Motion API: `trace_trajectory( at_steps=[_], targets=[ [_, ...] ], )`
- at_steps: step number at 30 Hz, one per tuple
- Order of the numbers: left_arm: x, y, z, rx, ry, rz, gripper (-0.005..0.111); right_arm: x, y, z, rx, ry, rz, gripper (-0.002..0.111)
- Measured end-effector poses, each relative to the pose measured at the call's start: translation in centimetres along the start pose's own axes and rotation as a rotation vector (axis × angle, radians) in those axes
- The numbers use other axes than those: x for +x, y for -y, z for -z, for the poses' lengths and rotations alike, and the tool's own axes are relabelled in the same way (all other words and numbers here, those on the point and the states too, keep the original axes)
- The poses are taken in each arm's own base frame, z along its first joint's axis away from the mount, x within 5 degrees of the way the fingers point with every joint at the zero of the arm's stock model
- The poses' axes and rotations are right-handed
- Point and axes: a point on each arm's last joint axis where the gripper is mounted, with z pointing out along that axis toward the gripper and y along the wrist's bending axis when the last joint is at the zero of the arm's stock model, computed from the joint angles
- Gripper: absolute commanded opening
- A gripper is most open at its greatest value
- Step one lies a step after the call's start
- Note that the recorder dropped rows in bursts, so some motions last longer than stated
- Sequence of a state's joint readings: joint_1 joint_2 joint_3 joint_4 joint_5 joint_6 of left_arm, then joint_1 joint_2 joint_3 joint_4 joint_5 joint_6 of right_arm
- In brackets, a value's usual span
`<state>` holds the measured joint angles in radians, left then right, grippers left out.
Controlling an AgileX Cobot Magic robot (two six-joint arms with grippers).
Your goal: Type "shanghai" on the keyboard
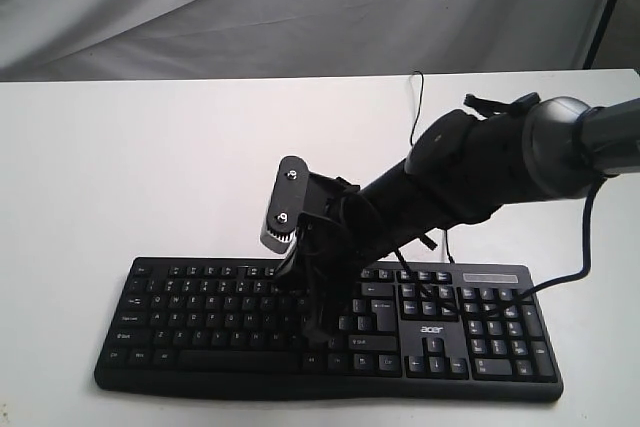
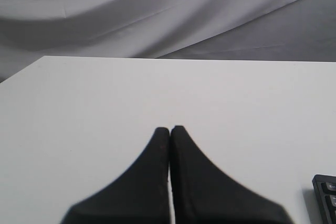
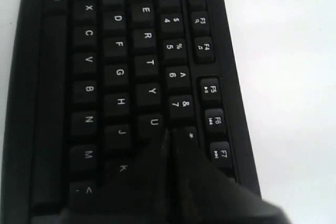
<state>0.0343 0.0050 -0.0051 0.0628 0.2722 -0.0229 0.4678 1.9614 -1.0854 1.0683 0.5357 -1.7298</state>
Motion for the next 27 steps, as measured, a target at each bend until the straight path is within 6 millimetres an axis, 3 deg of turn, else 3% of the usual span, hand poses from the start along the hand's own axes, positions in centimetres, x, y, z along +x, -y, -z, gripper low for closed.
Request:
trace_trajectory(
  at_steps=[27],
  targets=[
    [0.0,0.0,0.0,0.0,0.0,0.0,0.001,-0.14,-0.27,0.01,-0.03,0.016,0.006,0.0]
  ],
)
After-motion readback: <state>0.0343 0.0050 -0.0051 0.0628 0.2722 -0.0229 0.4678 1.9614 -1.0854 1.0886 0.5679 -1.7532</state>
